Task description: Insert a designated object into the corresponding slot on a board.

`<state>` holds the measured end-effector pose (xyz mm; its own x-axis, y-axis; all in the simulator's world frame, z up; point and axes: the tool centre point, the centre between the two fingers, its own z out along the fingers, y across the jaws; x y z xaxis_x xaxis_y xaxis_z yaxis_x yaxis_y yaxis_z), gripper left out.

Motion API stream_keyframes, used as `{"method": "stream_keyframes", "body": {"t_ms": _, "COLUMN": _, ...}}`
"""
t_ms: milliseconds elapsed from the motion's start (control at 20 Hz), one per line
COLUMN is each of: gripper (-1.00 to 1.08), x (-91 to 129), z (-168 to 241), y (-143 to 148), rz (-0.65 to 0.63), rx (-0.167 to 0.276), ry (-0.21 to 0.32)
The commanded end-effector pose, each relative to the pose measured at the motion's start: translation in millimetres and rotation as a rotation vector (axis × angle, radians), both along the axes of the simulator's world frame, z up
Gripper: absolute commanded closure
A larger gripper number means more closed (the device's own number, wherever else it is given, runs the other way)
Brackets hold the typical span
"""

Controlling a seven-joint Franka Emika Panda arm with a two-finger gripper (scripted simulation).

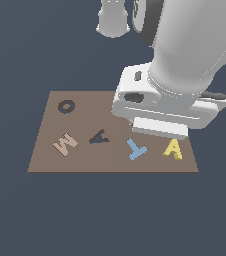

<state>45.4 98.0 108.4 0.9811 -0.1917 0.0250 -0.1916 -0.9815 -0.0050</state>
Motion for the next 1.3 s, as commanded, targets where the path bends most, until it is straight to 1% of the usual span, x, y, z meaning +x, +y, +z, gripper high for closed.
{"method": "stream_keyframes", "body": {"t_ms": 0, "gripper": -0.92, "x": 6.8, "z": -13.5, "y": 19.1, "rz": -0.024, "rx": 0.0, "ry": 0.006}}
{"method": "stream_keyframes", "body": {"t_ms": 250, "gripper": -0.92, "x": 19.9, "z": -35.2, "y": 49.5, "rz": -0.063, "rx": 0.0, "ry": 0.015}}
{"method": "stream_keyframes", "body": {"t_ms": 550, "gripper": -0.92, "x": 30.7, "z": -50.7, "y": 71.0, "rz": -0.09, "rx": 0.001, "ry": 0.022}}
{"method": "stream_keyframes", "body": {"t_ms": 850, "gripper": -0.92, "x": 36.4, "z": -57.5, "y": 80.3, "rz": -0.103, "rx": 0.001, "ry": 0.025}}
{"method": "stream_keyframes", "body": {"t_ms": 1250, "gripper": -0.92, "x": 37.0, "z": -62.0, "y": 81.5, "rz": -0.104, "rx": 0.001, "ry": 0.026}}
